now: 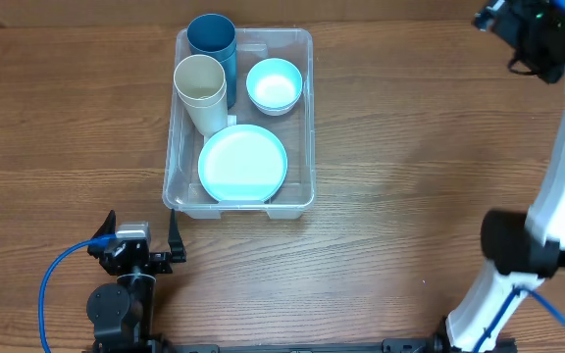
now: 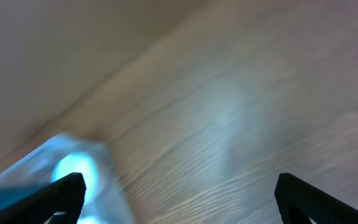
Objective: Pack container
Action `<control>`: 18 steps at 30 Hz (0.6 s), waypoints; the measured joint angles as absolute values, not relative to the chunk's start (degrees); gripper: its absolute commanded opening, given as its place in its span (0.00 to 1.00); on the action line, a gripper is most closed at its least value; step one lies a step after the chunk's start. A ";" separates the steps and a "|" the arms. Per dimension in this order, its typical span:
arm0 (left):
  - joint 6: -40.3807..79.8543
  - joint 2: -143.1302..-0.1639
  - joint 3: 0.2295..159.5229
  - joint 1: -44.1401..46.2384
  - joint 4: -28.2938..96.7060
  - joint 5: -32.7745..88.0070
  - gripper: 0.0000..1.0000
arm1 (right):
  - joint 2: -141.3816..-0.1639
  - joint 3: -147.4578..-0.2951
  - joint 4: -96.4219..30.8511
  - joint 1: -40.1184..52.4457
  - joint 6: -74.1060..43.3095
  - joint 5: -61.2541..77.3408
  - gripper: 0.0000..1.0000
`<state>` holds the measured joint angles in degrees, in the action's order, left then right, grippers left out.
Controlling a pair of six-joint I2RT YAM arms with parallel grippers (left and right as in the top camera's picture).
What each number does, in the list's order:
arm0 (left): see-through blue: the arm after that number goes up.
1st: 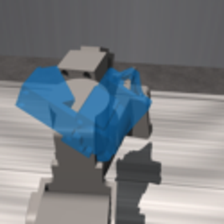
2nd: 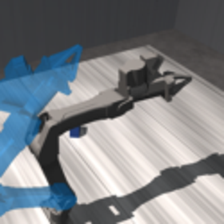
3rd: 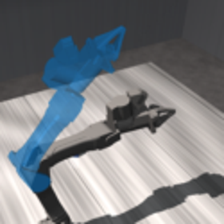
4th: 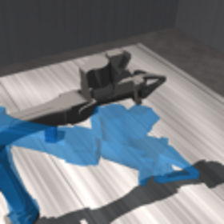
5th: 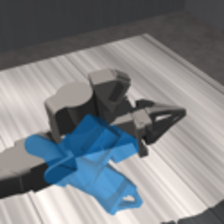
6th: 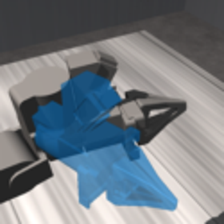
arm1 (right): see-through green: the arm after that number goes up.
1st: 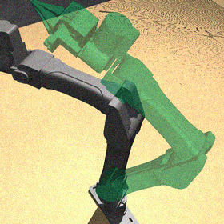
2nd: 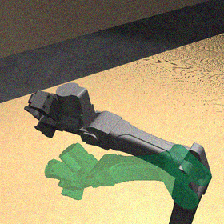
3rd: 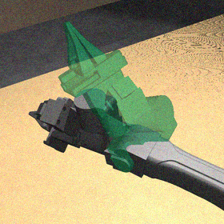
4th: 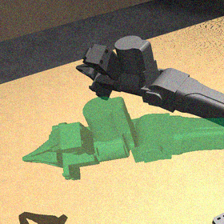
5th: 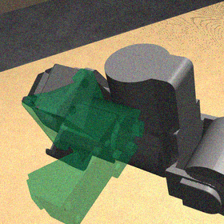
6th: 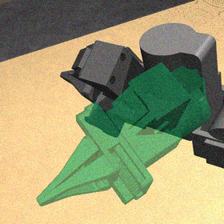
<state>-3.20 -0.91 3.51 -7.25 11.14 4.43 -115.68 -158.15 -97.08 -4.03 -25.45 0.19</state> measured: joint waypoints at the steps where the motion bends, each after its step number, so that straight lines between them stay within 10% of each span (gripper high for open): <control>1: -3.20 -0.91 3.51 -7.25 11.14 4.43 1.00 | -112.92 -158.17 -97.10 -0.86 -25.43 0.10 1.00; 11: -3.20 -0.91 3.51 -7.25 11.14 4.40 1.00 | -94.61 -153.53 -95.98 12.51 -25.43 2.66 1.00; 18: -3.20 -0.91 3.46 -7.25 11.11 4.38 1.00 | -67.99 -115.63 -58.02 12.51 -18.90 4.19 1.00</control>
<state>-3.20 -0.91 3.46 -7.25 11.11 4.38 -67.99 -115.63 -58.02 12.51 -18.90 4.19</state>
